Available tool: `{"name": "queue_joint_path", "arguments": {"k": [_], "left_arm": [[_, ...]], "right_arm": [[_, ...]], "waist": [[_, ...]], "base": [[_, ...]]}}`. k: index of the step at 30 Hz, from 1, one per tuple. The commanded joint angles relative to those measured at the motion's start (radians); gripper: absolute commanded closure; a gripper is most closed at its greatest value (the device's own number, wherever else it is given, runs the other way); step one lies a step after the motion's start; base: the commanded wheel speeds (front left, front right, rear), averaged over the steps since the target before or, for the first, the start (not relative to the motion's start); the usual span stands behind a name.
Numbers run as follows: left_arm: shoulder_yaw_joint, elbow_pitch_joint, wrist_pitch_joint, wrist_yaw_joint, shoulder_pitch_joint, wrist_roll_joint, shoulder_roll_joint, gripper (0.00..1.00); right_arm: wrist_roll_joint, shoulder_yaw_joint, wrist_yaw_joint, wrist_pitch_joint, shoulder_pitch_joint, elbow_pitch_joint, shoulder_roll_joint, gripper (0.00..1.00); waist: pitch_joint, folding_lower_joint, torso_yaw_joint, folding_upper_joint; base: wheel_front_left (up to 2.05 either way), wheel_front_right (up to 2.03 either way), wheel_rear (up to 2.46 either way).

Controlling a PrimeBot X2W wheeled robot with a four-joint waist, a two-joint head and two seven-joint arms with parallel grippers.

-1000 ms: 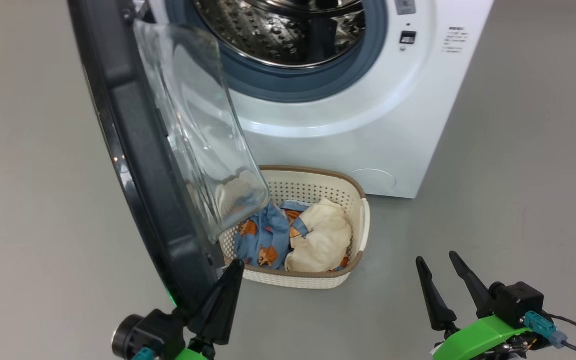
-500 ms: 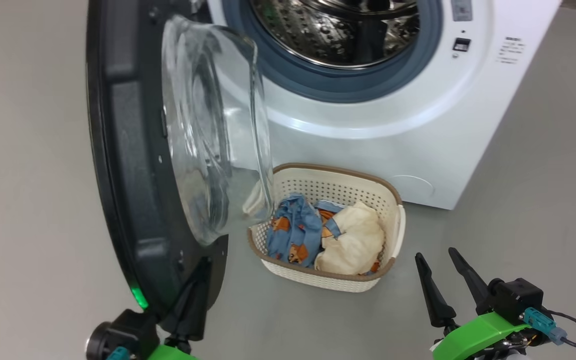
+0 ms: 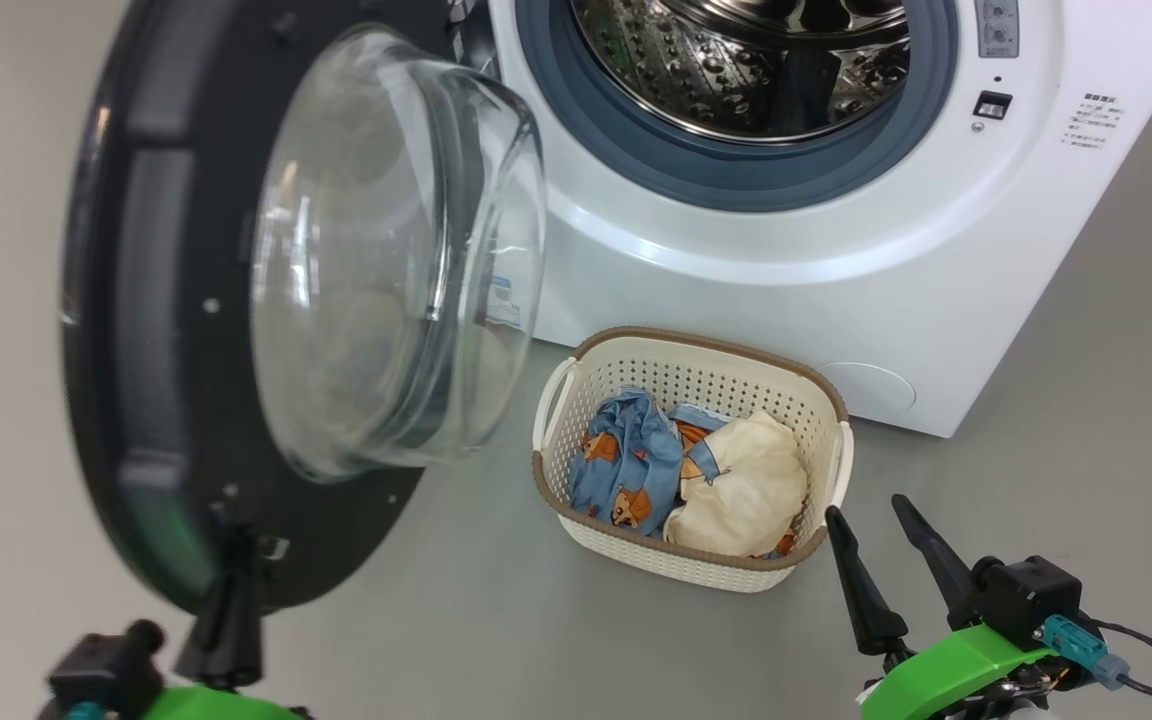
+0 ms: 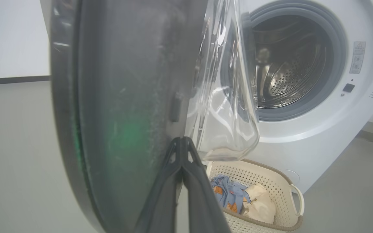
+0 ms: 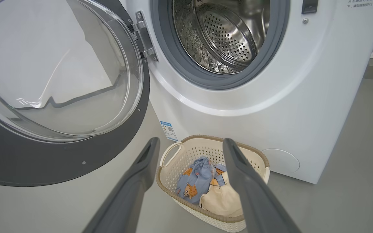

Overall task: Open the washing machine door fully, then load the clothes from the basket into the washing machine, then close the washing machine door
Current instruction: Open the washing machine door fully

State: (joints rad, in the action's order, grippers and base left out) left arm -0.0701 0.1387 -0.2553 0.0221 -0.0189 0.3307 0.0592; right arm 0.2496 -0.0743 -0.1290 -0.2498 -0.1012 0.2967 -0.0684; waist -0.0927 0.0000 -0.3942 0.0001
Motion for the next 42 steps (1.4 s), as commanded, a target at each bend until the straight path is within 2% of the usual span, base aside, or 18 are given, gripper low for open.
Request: {"name": "queue_joint_path", "arguments": {"k": [1, 17, 30, 42], "left_arm": [[0.067, -0.001, -0.006, -0.007, -0.035, 0.007, 0.038, 1.0], [0.351, 0.231, -0.006, 0.019, -0.249, 0.062, 0.173, 1.0], [0.515, 0.393, -0.006, 0.067, -0.379, 0.041, 0.207, 1.0], [0.573, 0.428, -0.006, 0.097, -0.423, -0.03, 0.207, 1.0]], "right_arm": [[0.011, -0.029, -0.002, -0.012, -0.017, -0.026, -0.004, 0.0], [0.01, -0.043, -0.002, -0.012, -0.064, -0.02, -0.031, 0.0], [0.006, -0.052, -0.002, -0.012, -0.102, -0.017, -0.041, 0.0], [0.008, -0.052, -0.002, -0.012, -0.117, -0.013, -0.042, 0.0]], "waist": [[-0.001, 0.0, 0.004, -0.0001], [-0.083, 0.0, 0.086, -0.0001], [-0.123, 0.0, 0.114, -0.0001], [-0.127, 0.0, 0.123, -0.0001]], "base": [[0.0, 0.0, 0.0], [0.0, 0.0, 0.0], [0.0, 0.0, 0.0], [0.0, 0.0, 0.0]]}}
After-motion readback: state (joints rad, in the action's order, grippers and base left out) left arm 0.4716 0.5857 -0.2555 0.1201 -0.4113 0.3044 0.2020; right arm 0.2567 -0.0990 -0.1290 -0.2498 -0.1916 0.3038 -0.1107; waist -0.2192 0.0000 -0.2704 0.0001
